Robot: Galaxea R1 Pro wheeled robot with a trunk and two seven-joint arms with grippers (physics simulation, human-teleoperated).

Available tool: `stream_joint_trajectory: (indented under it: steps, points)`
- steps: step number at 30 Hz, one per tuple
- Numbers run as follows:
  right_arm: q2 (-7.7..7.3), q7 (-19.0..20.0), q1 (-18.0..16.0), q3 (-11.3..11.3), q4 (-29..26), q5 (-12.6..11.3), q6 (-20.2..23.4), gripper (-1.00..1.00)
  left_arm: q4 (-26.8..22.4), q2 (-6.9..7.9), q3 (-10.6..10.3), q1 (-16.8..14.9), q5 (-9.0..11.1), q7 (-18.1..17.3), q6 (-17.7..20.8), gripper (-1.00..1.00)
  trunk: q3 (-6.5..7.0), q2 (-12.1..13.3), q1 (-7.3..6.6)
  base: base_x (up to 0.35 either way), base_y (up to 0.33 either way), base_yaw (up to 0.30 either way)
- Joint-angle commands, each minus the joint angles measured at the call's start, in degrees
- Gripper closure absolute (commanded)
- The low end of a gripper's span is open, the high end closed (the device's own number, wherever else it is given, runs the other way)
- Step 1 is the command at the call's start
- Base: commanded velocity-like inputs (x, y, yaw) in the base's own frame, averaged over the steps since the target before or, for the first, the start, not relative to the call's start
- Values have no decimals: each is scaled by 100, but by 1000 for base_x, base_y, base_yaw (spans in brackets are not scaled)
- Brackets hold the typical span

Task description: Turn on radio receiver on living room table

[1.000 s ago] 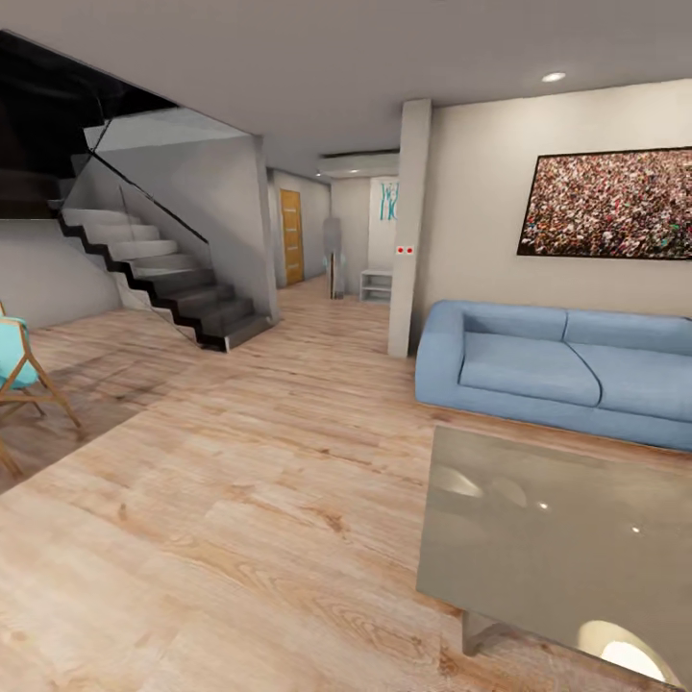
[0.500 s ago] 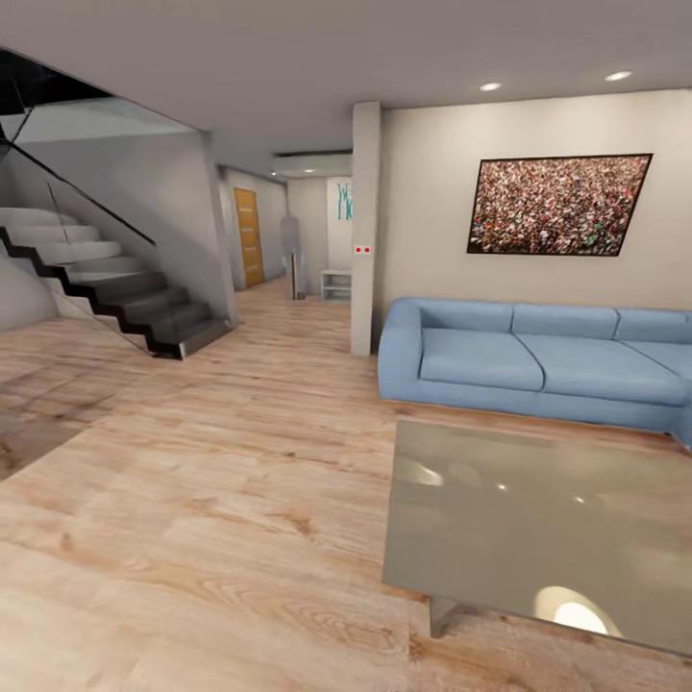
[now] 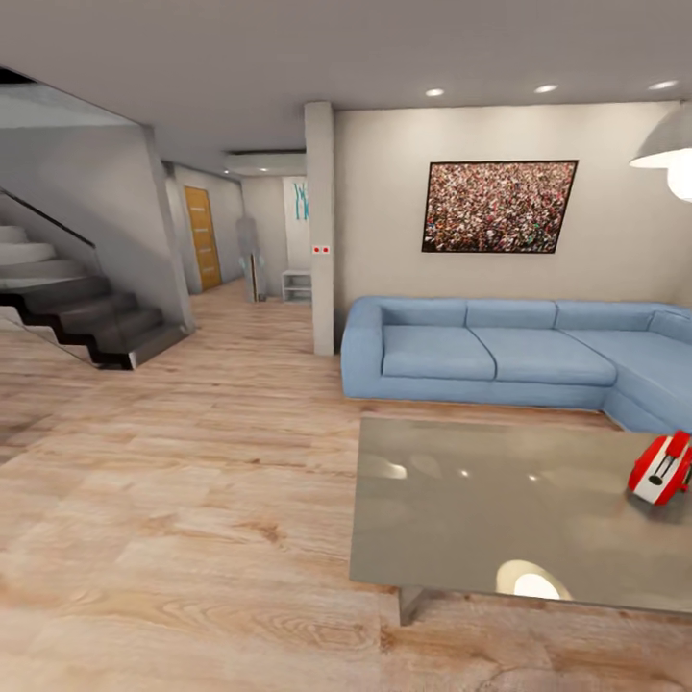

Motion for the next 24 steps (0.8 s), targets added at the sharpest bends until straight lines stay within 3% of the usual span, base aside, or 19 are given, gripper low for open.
stream_joint_trajectory:
  steps: [1,11,24]
  points:
    - [0,0,0,0,1,0,0,-100,0,0,0,0,0,3,0,-100,0,0,0,0,0,-276]
    - [0,0,0,1,2,1,0,-100,0,1,25,0,0,4,0,-100,0,0,0,87,-26,-276]
    - [0,-6,0,8,0,2,0,-100,0,26,26,0,0,70,4,-100,0,0,0,247,-202,-222]
